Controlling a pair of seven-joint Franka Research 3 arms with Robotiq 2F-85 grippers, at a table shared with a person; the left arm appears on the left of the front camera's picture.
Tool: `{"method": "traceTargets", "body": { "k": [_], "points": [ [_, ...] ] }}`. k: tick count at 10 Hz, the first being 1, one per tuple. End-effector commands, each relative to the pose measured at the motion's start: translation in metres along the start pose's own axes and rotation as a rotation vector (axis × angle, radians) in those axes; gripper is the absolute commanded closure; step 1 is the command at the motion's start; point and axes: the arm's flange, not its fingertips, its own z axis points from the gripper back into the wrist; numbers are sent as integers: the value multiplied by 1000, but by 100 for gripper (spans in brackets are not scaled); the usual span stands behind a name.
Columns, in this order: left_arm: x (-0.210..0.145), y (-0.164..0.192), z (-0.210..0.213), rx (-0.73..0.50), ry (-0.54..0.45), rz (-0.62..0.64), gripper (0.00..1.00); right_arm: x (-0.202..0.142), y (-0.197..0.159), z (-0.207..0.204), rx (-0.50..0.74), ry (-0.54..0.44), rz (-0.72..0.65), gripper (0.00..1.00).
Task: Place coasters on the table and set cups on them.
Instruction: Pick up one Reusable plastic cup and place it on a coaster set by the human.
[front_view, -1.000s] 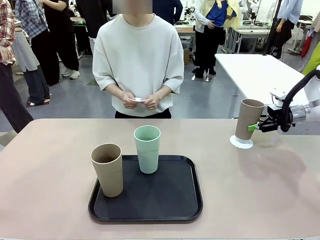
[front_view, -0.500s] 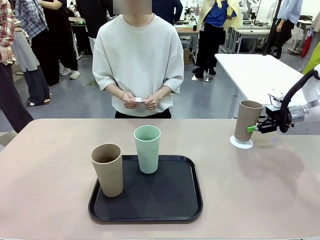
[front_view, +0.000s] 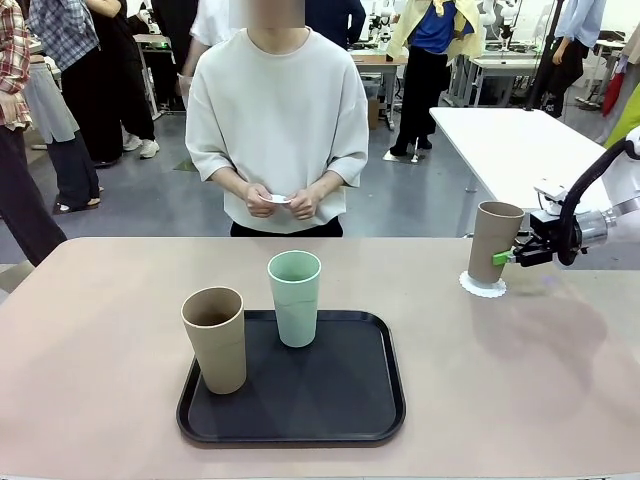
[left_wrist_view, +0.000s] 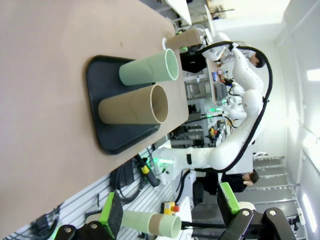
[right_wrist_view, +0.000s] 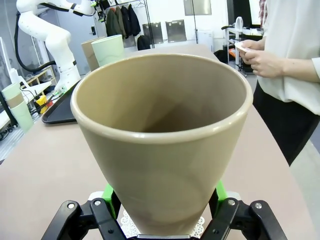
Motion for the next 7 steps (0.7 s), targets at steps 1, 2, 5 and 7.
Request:
{"method": "traceTargets", "body": {
  "k": [1,2,5,7],
  "points": [
    [-1,0,1,-11,-3,-7,0,2,4,-7,3,38,-30,18],
    [-1,0,1,-11,-3,-7,0,1,4,-8,5,44,-34,18],
    [-1,0,1,-11,-3,-7,0,-5,4,-8,3,54,-44,18],
    [-1,0,1,-11,-3,-7,0,-9,4,-10,3,58,-46,18]
  ]
}}
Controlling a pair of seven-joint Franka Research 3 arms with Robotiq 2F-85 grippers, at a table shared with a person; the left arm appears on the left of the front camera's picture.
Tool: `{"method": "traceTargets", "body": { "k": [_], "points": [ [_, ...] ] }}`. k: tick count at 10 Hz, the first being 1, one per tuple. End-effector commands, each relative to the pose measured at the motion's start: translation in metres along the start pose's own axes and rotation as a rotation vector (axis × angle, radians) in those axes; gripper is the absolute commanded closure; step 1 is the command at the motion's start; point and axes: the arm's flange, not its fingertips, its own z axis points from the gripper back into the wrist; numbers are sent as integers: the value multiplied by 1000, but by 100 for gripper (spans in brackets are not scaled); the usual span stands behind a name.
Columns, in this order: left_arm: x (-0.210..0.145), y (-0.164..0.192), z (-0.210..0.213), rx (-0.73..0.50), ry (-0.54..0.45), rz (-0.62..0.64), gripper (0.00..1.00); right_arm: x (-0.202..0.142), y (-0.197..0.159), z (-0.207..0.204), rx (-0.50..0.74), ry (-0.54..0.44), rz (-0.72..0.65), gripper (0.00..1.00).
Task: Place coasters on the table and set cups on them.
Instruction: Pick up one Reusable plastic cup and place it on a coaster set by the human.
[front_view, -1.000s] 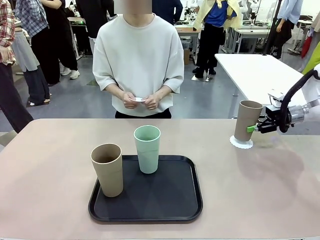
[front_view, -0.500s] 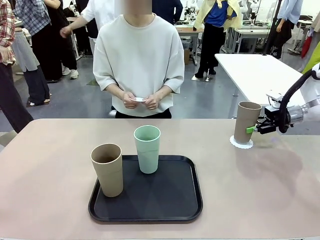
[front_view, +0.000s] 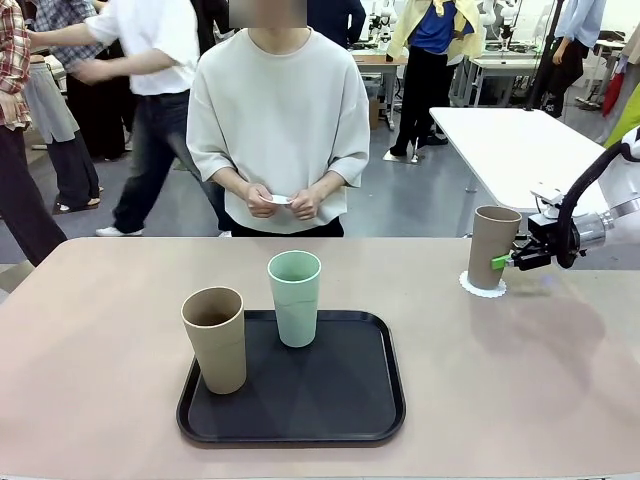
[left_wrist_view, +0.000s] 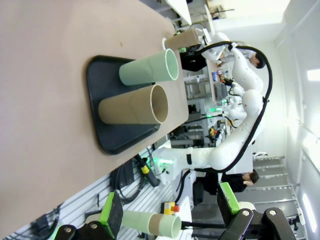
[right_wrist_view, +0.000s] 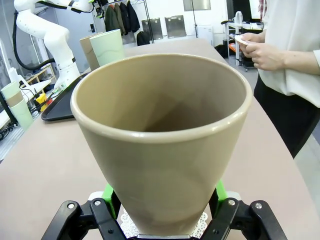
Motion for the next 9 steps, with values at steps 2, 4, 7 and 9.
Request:
{"method": "traceTargets", "body": {
  "k": [2,4,7,9],
  "points": [
    [-1,0,1,-11,-3,-7,0,-7,5,-8,7,48,-32,18],
    [-1,0,1,-11,-3,-7,0,-9,6,-9,5,53,-34,18],
    [-1,0,1,-11,-3,-7,0,-13,7,-11,14,73,-41,18],
    [-1,0,1,-11,-3,-7,0,0,0,-1,2,0,-1,18]
  ]
}}
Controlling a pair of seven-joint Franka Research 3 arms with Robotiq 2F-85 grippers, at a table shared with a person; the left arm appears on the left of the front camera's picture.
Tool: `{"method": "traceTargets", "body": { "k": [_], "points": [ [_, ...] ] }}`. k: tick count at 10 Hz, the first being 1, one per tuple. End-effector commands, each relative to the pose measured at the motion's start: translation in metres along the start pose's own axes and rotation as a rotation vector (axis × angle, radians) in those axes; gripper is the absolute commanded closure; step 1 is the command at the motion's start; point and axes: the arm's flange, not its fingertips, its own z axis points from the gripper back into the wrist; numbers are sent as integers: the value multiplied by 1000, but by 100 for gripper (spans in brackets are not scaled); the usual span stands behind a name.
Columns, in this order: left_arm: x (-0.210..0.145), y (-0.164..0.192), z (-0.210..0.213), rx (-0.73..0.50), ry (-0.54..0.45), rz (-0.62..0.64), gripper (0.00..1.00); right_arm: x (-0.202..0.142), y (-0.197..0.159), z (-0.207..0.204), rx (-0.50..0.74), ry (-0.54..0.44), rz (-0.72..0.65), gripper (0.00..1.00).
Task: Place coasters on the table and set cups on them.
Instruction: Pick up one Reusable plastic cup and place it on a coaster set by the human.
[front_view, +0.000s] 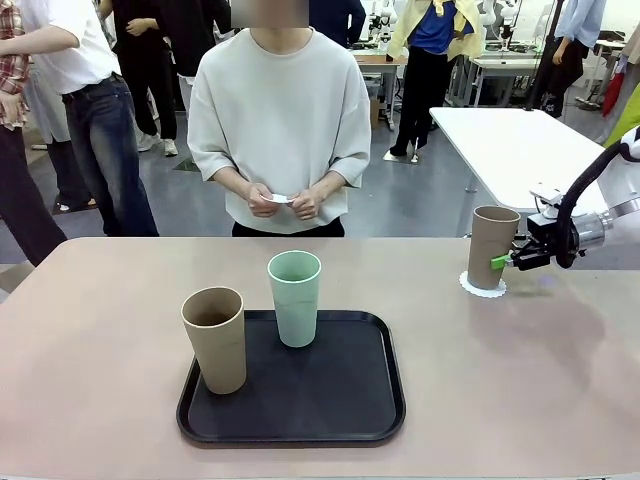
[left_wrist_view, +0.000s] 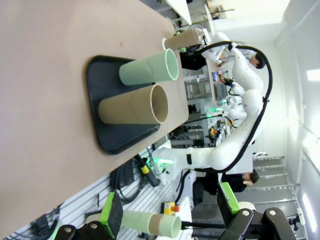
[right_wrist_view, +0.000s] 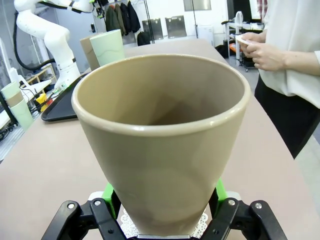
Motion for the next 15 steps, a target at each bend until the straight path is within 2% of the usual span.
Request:
{"method": "traceTargets", "body": {
  "k": [1,12,13,14,15],
  "points": [
    [-1,0,1,-11,-3,-7,0,0,0,0,1,0,-1,18],
    [-1,0,1,-11,-3,-7,0,-2,2,0,18,10,13,18],
    [-1,0,1,-11,-3,-7,0,-2,2,-1,25,16,7,4],
    [-1,0,1,-11,-3,-7,0,-1,3,0,28,19,5,0],
    [-1,0,1,-11,-3,-7,0,-1,2,0,25,21,2,0]
  ]
}}
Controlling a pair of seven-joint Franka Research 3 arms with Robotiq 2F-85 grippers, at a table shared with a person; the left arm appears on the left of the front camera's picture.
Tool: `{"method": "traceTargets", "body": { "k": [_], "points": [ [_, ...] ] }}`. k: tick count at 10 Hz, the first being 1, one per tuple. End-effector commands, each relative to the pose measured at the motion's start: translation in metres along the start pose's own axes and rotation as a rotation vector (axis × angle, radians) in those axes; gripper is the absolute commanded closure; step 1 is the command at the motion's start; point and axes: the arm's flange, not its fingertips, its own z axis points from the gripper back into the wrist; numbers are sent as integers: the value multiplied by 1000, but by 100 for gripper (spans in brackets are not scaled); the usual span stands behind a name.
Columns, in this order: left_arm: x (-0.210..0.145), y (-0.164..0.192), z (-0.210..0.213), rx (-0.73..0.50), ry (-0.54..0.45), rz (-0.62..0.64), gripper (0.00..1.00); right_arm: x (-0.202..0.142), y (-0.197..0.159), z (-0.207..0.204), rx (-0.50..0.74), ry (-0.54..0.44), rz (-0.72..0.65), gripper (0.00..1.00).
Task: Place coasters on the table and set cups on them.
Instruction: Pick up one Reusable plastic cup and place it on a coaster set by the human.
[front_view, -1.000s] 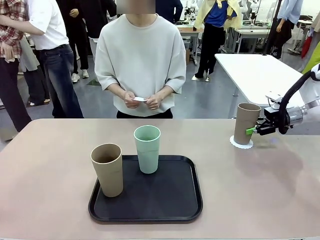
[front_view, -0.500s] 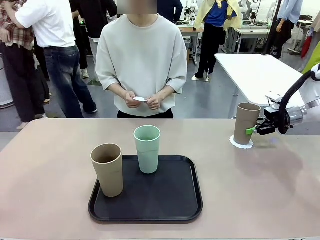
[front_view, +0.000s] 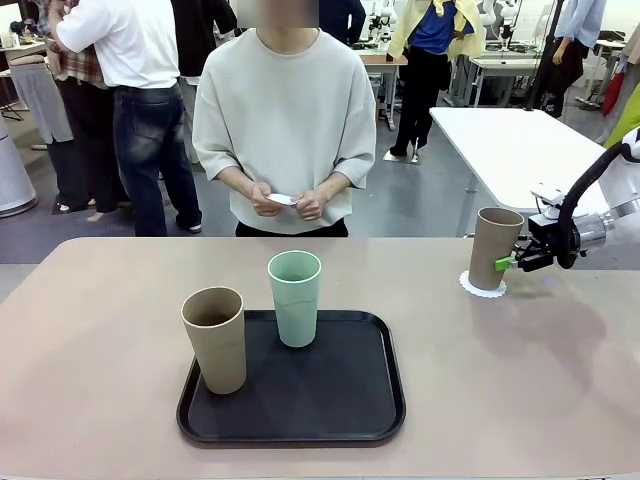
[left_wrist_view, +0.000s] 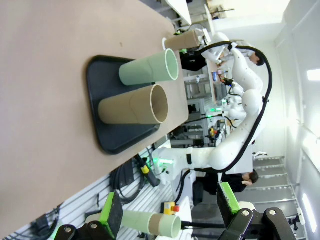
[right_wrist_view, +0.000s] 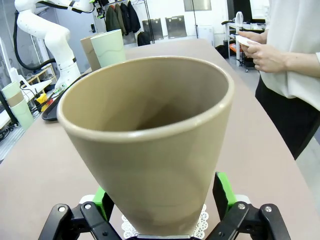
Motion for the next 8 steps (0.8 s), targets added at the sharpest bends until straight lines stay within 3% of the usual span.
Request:
{"method": "traceTargets", "body": {
  "k": [1,8],
  "points": [
    [-1,0,1,-11,-3,-7,0,1,2,-1,23,26,1,0],
    [-1,0,1,-11,-3,-7,0,0,-1,3,29,73,-2,0]
  ]
}}
